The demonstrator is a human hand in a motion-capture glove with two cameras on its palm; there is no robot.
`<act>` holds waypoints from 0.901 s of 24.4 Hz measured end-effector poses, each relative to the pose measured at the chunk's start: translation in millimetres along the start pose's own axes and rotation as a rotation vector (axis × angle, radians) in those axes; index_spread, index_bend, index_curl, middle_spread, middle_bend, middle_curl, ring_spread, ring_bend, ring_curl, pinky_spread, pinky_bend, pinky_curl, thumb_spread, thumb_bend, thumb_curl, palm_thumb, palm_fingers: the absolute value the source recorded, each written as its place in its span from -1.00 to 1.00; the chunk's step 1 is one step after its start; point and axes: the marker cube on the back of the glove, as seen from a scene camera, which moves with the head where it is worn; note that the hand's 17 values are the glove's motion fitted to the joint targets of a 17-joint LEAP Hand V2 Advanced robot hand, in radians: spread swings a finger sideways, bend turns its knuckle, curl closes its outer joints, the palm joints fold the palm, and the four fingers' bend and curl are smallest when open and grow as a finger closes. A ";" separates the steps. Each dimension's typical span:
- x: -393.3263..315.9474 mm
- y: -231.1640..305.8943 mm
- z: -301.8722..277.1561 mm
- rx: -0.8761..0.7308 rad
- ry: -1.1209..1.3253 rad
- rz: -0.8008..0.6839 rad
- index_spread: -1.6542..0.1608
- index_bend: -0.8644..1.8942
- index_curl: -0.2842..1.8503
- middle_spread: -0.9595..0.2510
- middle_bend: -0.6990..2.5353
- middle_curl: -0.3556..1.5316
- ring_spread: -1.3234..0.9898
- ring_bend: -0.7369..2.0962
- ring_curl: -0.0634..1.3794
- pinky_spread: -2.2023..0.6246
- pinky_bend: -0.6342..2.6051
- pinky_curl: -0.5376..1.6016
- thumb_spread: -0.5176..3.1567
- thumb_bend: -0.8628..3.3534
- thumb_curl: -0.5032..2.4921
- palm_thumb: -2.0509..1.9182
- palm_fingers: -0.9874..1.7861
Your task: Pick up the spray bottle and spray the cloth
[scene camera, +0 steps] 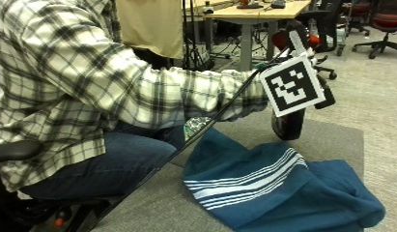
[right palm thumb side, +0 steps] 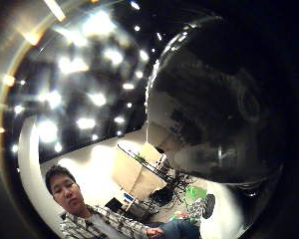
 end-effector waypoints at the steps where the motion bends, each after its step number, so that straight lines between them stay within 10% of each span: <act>1: 4.4 1.2 5.5 -0.012 -0.002 0.002 0.57 -0.19 -0.17 0.37 -0.21 -0.08 -0.02 -0.03 -0.27 0.44 -0.30 -0.11 -0.57 -0.61 -0.11 0.55 0.68; 22: 32.3 4.9 33.0 -0.051 0.037 0.007 0.57 -0.19 -0.17 0.39 -0.21 -0.08 0.00 -0.04 -0.27 0.45 -0.30 -0.11 -0.56 -0.61 -0.11 0.55 0.68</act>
